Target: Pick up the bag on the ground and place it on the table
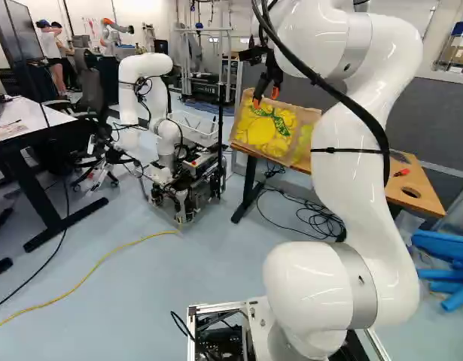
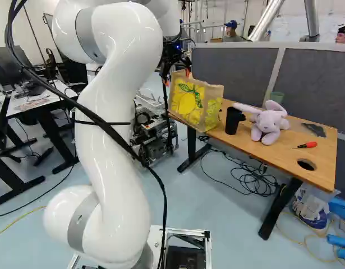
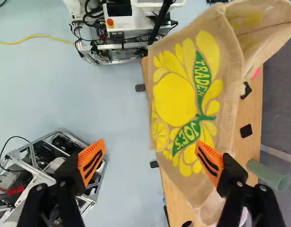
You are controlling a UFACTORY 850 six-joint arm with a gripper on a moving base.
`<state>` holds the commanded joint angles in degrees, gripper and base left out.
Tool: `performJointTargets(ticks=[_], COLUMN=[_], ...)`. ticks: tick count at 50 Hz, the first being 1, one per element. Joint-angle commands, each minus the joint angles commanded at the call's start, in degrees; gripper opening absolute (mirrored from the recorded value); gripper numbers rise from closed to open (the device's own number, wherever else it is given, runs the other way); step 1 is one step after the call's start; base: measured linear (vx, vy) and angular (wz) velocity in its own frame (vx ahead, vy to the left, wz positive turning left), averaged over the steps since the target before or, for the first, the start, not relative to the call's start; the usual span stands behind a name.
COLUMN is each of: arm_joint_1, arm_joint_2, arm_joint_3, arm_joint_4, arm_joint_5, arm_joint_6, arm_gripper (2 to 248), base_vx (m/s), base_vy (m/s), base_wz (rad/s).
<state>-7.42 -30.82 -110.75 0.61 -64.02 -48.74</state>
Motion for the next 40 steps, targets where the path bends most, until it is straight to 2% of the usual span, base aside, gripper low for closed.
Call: performJointTargets(ticks=[40], arm_joint_1=[0.00], arm_joint_2=[0.00], arm_joint_3=[0.00], arm_joint_4=[0.00], arm_joint_5=[0.00], arm_joint_6=[0.00], arm_gripper=[247], base_vx=[-0.158], base_vy=[0.132], base_wz=[-0.010])
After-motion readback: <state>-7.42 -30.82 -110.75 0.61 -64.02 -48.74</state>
